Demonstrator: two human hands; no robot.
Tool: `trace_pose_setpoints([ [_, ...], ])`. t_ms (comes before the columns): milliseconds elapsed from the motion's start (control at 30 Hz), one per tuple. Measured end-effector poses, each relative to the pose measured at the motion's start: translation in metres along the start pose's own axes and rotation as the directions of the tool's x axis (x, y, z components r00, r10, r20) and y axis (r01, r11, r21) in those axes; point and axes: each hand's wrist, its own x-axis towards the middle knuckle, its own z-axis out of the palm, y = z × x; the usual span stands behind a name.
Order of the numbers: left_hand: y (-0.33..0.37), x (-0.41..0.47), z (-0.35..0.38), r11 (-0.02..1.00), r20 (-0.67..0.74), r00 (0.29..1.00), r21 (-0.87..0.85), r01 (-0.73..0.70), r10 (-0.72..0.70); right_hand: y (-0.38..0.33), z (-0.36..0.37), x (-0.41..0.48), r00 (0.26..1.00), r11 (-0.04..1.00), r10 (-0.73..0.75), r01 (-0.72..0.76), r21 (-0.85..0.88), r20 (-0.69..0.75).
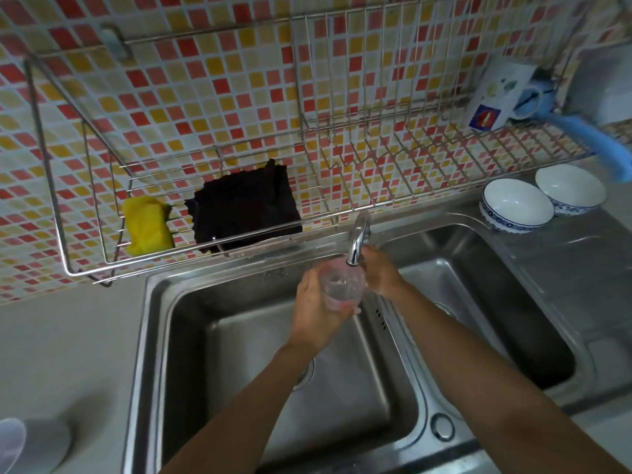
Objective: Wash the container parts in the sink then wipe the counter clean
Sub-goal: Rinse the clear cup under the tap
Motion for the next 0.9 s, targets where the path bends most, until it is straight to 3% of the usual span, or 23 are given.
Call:
trace_pose_setpoints([
  [167,-0.001,-0.004,0.007,0.999,-0.012,1.0,-0.023,0.028,-0.028,-0.008,-0.007,-0.01,0.999,0.995,0.035,-0.031,0.091,-0.038],
  [433,0.007,0.002,0.009,0.995,0.002,1.0,0.096,-0.013,0.013,-0.008,-0.001,-0.005,0.988,0.936,0.136,-0.151,0.318,0.071],
  [667,0.003,-0.002,0.012,0.998,0.008,1.0,0.068,0.001,-0.001,-0.005,-0.004,-0.003,0.977,0.925,0.195,-0.154,0.347,-0.085],
  [900,0.002,-0.001,0.012,1.0,0.001,1.0,0.016,-0.012,0.012,0.013,-0.009,-0.002,0.947,0.755,0.263,-0.083,0.651,-0.185],
])
